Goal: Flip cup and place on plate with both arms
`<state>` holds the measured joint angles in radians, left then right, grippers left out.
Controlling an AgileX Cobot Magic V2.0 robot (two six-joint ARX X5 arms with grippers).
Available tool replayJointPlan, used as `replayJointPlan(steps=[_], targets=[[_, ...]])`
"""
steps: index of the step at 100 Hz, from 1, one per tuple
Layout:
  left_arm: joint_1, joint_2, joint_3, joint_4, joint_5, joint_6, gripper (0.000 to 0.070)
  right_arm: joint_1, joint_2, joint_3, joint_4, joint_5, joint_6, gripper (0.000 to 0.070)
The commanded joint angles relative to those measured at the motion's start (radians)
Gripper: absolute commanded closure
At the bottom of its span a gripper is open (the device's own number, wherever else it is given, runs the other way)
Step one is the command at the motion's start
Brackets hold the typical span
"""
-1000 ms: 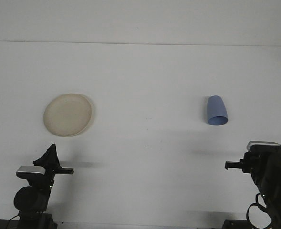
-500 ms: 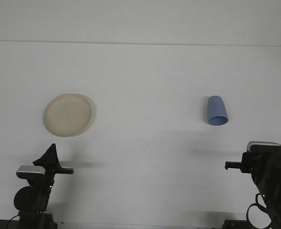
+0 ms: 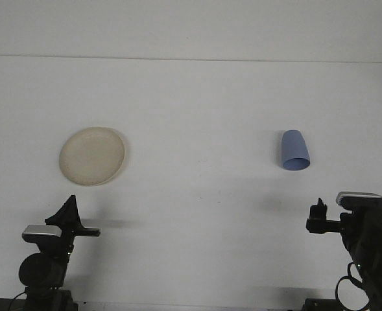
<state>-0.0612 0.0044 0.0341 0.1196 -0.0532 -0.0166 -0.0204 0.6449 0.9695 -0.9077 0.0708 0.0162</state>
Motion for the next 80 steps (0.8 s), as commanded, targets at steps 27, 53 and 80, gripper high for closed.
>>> replayJointPlan(steps=[27, 53, 80], targets=[[0.0, -0.001, -0.02, 0.012, 0.001, 0.002, 0.0688, 0.0, 0.097, 0.018, 0.207, -0.003, -0.006, 0.0072], [0.0, -0.001, -0.02, 0.012, 0.001, 0.002, 0.0688, -0.001, 0.239, 0.002, 0.315, -0.072, -0.044, 0.0072], [0.0, -0.001, -0.02, 0.012, 0.001, 0.002, 0.0688, -0.039, 0.3, -0.233, 0.641, -0.071, -0.032, 0.0072]])
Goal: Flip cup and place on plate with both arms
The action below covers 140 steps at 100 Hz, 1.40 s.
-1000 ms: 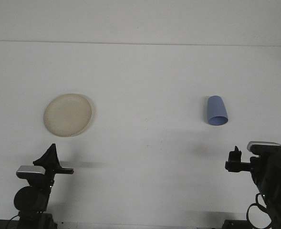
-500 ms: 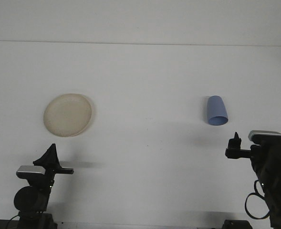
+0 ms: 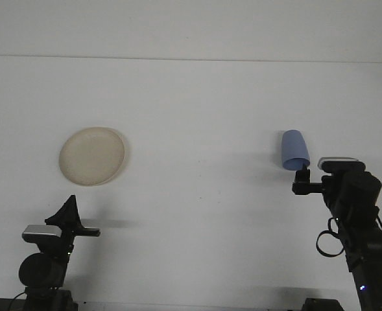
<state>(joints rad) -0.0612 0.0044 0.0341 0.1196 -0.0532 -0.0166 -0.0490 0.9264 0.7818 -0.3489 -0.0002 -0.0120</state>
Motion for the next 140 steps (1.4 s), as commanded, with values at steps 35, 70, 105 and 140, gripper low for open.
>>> replayJointPlan(steps=[35, 70, 105, 140], targets=[[0.0, -0.001, -0.02, 0.012, 0.001, 0.002, 0.0688, -0.049, 0.153, -0.314, 0.513, -0.004, 0.013, 0.0072], [0.0, -0.001, -0.02, 0.012, 0.001, 0.002, 0.0688, -0.087, 0.386, -0.319, 0.809, -0.061, -0.014, 0.0072], [0.0, -0.001, -0.02, 0.012, 0.001, 0.002, 0.0688, -0.123, 0.581, -0.306, 1.054, -0.112, -0.011, 0.0072], [0.0, -0.001, -0.02, 0.012, 0.001, 0.002, 0.0688, -0.124, 0.715, -0.206, 1.061, -0.133, -0.014, 0.0072]])
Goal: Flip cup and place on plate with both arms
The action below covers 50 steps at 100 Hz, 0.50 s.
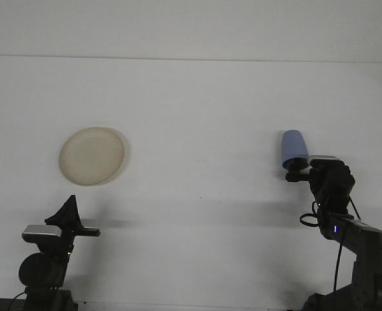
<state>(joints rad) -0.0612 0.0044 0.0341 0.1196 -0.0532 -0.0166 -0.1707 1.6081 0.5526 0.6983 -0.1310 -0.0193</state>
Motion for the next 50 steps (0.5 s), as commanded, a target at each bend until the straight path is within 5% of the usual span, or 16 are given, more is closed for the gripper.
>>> replayJointPlan(steps=[1, 27, 50], targets=[[0.0, -0.001, -0.02, 0.012, 0.001, 0.002, 0.0688, -0.002, 0.036, 0.025, 0.013, -0.002, -0.008, 0.0072], [0.0, -0.001, -0.02, 0.012, 0.001, 0.002, 0.0688, -0.008, 0.085, 0.063, 0.025, -0.011, -0.007, 0.0118], [0.0, -0.001, -0.02, 0.012, 0.001, 0.002, 0.0688, -0.008, 0.092, 0.066, 0.059, -0.012, -0.007, 0.0484]])
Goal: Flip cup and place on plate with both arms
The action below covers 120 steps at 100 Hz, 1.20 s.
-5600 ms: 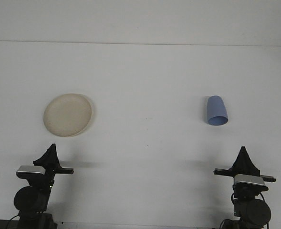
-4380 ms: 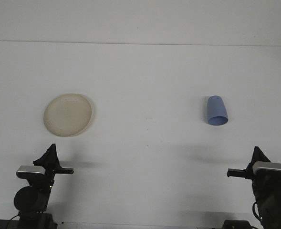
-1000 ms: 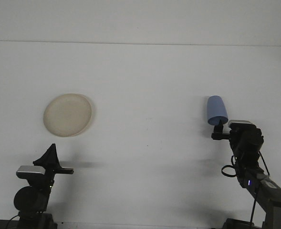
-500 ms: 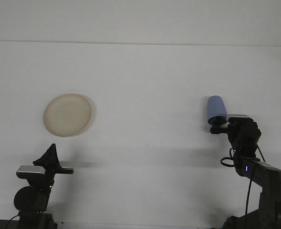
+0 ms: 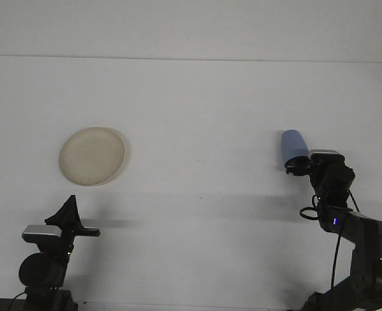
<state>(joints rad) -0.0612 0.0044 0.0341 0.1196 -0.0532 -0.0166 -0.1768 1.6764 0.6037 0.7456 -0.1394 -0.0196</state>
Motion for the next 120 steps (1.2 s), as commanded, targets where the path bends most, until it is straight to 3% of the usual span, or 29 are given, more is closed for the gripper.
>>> replayJointPlan(steps=[1, 11, 20, 67, 120], targets=[[0.0, -0.001, -0.02, 0.012, 0.001, 0.002, 0.0688, -0.002, 0.024, 0.015, 0.011, -0.003, -0.007, 0.0496], [0.0, -0.001, -0.02, 0.012, 0.001, 0.002, 0.0688, -0.002, 0.024, 0.015, 0.009, -0.003, -0.007, 0.062], [0.0, -0.001, -0.02, 0.012, 0.001, 0.002, 0.0688, -0.001, 0.023, 0.015, 0.01, -0.004, -0.004, 0.0691], [0.0, -0.001, -0.02, 0.012, 0.001, 0.002, 0.0688, 0.021, -0.226, 0.015, -0.144, 0.002, 0.004, 0.0692], [0.0, -0.001, -0.02, 0.012, 0.001, 0.002, 0.0688, 0.113, -0.87, 0.031, -0.844, 0.009, 0.084, 0.0694]])
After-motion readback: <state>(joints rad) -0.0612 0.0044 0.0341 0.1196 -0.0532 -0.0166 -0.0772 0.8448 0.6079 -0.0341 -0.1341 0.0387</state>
